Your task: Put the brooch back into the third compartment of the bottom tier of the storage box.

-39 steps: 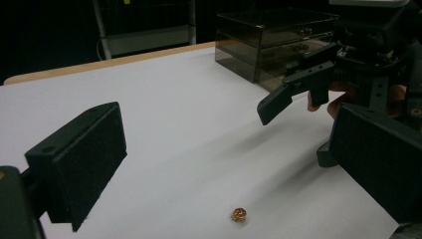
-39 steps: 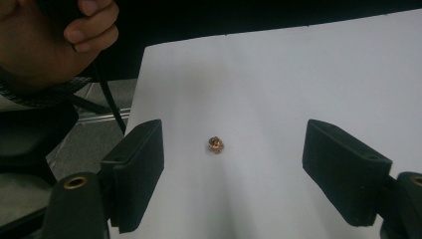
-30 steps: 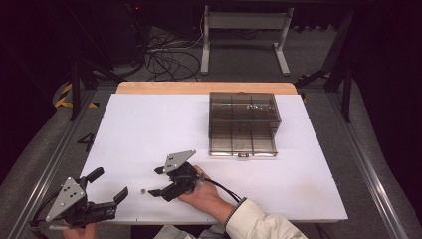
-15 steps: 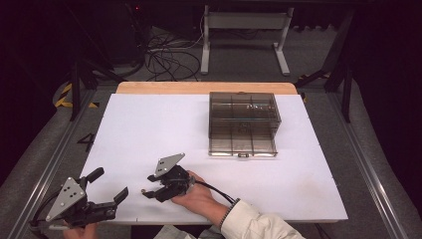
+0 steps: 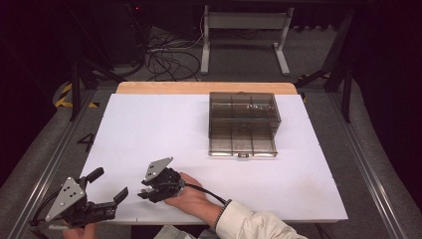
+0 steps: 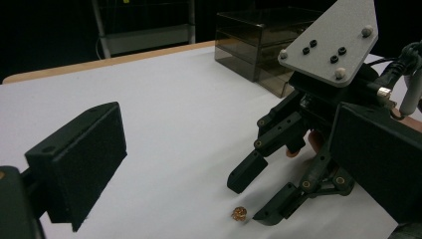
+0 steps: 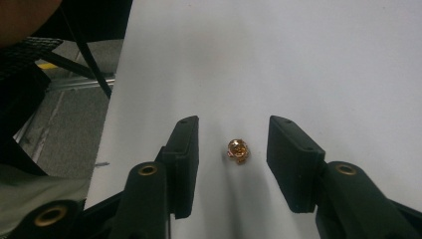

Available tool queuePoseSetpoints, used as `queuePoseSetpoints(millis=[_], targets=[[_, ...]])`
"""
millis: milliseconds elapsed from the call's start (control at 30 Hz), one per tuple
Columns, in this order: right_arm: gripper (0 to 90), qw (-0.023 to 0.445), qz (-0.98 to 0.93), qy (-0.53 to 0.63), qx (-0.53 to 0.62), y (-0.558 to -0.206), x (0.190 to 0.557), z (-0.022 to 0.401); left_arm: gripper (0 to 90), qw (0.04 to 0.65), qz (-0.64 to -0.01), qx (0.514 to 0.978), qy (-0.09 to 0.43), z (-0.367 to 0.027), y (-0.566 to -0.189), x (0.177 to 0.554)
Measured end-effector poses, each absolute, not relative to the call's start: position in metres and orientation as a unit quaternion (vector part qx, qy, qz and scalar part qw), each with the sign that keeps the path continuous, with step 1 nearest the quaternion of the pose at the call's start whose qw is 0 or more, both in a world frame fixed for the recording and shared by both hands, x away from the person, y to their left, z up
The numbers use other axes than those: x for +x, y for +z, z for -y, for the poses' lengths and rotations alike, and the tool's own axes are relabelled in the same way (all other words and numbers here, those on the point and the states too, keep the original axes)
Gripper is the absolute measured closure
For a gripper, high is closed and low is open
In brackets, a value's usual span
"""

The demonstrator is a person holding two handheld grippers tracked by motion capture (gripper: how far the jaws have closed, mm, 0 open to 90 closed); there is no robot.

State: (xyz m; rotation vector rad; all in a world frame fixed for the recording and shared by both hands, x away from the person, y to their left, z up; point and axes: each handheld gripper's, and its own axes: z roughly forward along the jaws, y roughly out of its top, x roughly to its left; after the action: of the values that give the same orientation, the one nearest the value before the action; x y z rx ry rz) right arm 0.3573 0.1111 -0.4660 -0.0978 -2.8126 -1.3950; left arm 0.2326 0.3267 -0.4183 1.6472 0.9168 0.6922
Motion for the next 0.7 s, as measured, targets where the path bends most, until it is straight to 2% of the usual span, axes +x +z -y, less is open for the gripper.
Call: queuePoseSetpoints(millis=[700], targets=[[78.0, -0.027, 0.907, -0.420, -0.032, -0.472, 0.356, -0.125, 2.5, 0.536, -0.385, 0.693, 0.290, -0.327, -0.419, 0.233]])
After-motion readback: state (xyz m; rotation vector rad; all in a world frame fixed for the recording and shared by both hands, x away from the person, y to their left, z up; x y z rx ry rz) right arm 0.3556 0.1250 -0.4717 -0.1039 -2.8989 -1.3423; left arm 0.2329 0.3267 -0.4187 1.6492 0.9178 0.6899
